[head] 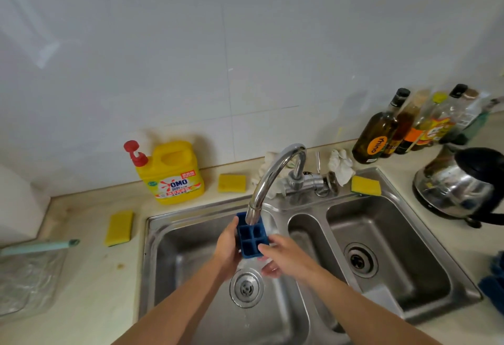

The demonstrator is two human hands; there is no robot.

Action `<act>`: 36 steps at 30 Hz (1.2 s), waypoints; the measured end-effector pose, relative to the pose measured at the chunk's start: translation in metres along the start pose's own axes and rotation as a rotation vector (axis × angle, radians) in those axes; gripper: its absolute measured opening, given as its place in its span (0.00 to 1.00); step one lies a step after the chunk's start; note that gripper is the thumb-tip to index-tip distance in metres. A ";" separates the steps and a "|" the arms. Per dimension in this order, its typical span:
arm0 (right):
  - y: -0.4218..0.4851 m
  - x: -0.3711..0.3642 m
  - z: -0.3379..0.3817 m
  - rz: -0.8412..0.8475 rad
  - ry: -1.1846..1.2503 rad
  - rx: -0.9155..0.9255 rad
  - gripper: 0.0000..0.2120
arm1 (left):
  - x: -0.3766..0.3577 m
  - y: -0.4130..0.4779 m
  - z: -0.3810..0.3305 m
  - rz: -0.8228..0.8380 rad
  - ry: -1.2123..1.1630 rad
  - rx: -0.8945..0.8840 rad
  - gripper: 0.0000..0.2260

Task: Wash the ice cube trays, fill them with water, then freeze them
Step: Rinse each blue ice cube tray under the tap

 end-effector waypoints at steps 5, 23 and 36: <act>0.010 0.007 0.002 -0.105 -0.011 0.023 0.12 | 0.004 0.000 0.004 -0.010 -0.018 0.013 0.20; 0.015 0.053 0.023 -0.157 -0.221 0.223 0.12 | -0.013 0.010 0.017 -0.154 -0.038 0.075 0.12; 0.037 0.026 -0.003 -0.060 0.079 -0.019 0.14 | 0.003 0.000 -0.006 -0.327 0.181 -0.148 0.08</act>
Point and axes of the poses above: each hand's wrist, its own y-axis towards the middle knuckle, its own x-axis out of the back of the hand, z = x × y, the point moved 3 cm from there along y, towards the middle knuckle, and after that the axes turned 13 degrees about x, right-handed, at the moved point
